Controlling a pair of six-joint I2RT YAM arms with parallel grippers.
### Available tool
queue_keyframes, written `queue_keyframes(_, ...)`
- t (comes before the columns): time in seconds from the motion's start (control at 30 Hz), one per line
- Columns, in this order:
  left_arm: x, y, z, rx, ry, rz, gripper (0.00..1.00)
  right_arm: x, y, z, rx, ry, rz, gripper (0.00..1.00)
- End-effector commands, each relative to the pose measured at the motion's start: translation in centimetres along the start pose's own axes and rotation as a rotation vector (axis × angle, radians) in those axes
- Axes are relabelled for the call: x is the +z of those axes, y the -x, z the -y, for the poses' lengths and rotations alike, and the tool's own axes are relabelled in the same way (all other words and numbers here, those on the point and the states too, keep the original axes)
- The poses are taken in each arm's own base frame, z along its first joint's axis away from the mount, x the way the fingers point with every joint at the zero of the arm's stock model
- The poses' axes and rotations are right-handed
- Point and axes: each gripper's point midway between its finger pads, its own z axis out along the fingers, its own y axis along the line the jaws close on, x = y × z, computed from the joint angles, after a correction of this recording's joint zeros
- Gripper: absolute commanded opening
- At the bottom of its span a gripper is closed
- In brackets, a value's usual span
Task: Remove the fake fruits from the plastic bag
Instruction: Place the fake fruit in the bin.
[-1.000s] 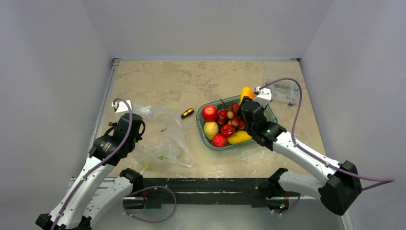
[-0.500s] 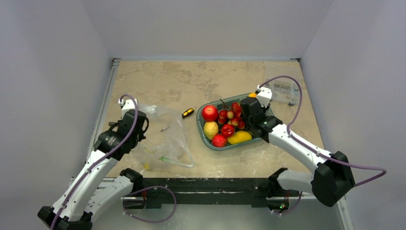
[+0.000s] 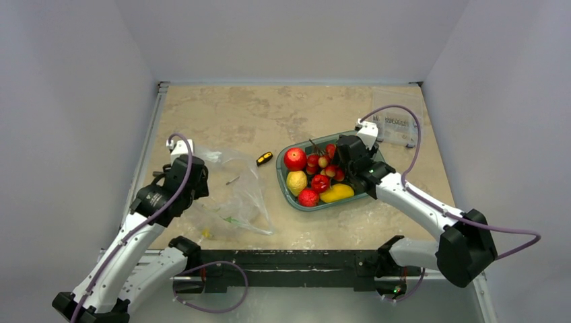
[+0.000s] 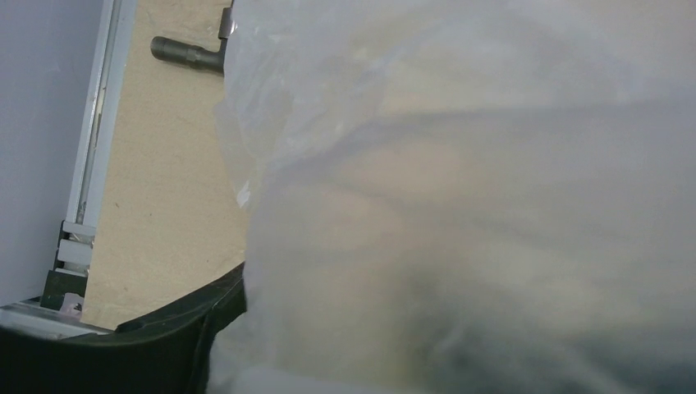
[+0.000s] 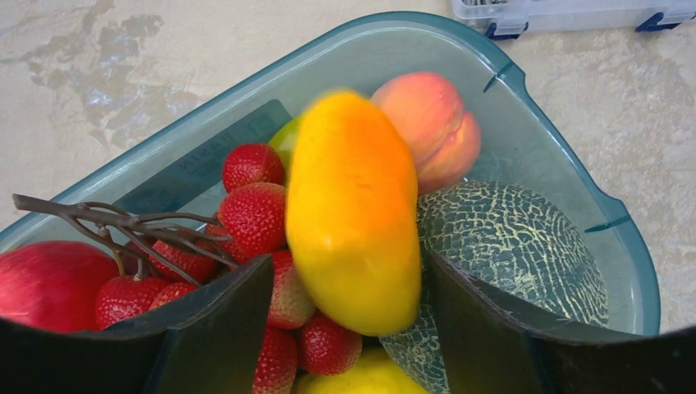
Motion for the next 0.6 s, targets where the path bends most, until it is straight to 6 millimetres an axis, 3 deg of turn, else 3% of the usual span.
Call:
queue_keyframes(0.0, -1.1, 1.9, 0.3, -0.034, -0.036, 0.066, 0.55, -0.6, 2.2, -1.0, 0.023, 0.037, 0.041, 0.72)
queue_keyframes(0.07, -1.3, 2.0, 0.3, -0.04, -0.047, 0.077, 0.56, -0.8, 2.5, -1.0, 0.028, 0.044, 0.043, 0.78)
queue_keyframes(0.13, -1.5, 2.1, 0.3, -0.048, -0.058, 0.09, 0.64, -1.0, 2.7, -1.0, 0.029, 0.054, 0.047, 0.81)
queue_keyframes(0.3, -2.2, 2.5, 0.1, -0.074, -0.079, 0.13, 0.66, -2.0, 3.4, -1.3, 0.022, 0.093, 0.05, 0.86)
queue_keyframes(0.57, -3.9, 3.4, 0.0, -0.113, -0.16, 0.228, 0.68, -5.7, 6.1, -1.5, 0.014, 0.212, 0.096, 0.93)
